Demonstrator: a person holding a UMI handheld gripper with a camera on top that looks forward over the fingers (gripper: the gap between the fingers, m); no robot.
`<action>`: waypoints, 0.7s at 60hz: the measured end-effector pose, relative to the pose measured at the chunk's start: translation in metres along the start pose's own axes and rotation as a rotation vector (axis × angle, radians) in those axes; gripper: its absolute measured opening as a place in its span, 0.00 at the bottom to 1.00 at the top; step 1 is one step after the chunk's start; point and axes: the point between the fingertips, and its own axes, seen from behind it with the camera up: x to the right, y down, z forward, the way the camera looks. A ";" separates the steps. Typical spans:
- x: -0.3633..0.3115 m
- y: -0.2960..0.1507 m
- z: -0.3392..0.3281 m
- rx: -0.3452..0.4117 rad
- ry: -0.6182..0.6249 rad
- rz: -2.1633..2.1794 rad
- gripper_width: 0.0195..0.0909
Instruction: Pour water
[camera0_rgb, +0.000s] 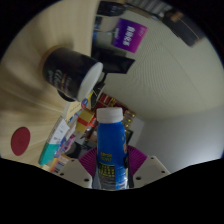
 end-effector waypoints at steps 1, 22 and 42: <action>0.000 -0.008 0.021 0.018 -0.002 -0.027 0.30; -0.004 -0.028 0.025 0.038 -0.003 -0.146 0.30; -0.010 0.036 0.018 -0.060 -0.134 1.433 0.30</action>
